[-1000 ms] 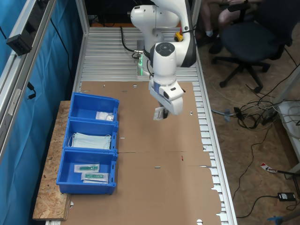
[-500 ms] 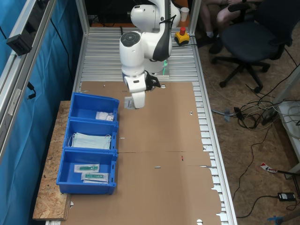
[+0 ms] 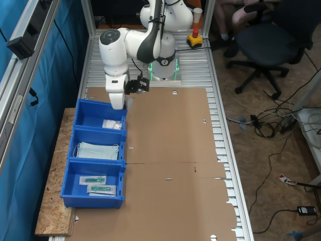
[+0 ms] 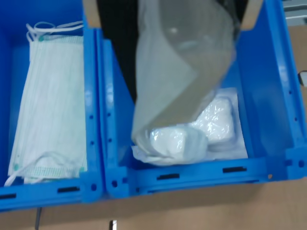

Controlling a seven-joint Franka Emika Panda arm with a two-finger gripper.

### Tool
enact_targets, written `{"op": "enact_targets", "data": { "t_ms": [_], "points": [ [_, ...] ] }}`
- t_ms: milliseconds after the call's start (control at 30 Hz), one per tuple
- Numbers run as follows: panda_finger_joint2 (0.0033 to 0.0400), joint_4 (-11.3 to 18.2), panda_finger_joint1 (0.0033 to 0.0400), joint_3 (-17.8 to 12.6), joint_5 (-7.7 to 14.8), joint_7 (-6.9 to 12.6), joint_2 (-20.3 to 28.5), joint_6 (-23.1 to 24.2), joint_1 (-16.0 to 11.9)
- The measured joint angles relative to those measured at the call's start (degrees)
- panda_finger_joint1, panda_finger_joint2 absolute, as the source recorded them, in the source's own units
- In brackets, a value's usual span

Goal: Pick and place sorting task of medical equipment.

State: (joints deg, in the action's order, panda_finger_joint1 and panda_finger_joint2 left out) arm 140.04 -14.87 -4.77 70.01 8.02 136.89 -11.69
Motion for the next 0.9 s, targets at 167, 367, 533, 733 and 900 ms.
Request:
{"op": "enact_targets", "data": {
  "t_ms": [167,367,533,733,900],
  "points": [
    [0.0061,-0.5,0.0061,-1.5,0.0,-0.78,0.0,-0.5,-0.9],
    [0.0061,-1.7,0.0061,-3.2,0.0,-1.60,-0.2,-1.1,-1.3],
    [0.0061,-2.8,0.0061,-4.2,0.0,-2.04,-0.8,-1.2,-1.3],
    [0.0061,-3.9,0.0061,-5.4,0.0,-2.63,-2.0,-1.4,-1.3],
    [0.0061,-4.5,0.0061,-6.1,0.0,-2.92,-2.8,-1.5,-1.3]
  ]
}}
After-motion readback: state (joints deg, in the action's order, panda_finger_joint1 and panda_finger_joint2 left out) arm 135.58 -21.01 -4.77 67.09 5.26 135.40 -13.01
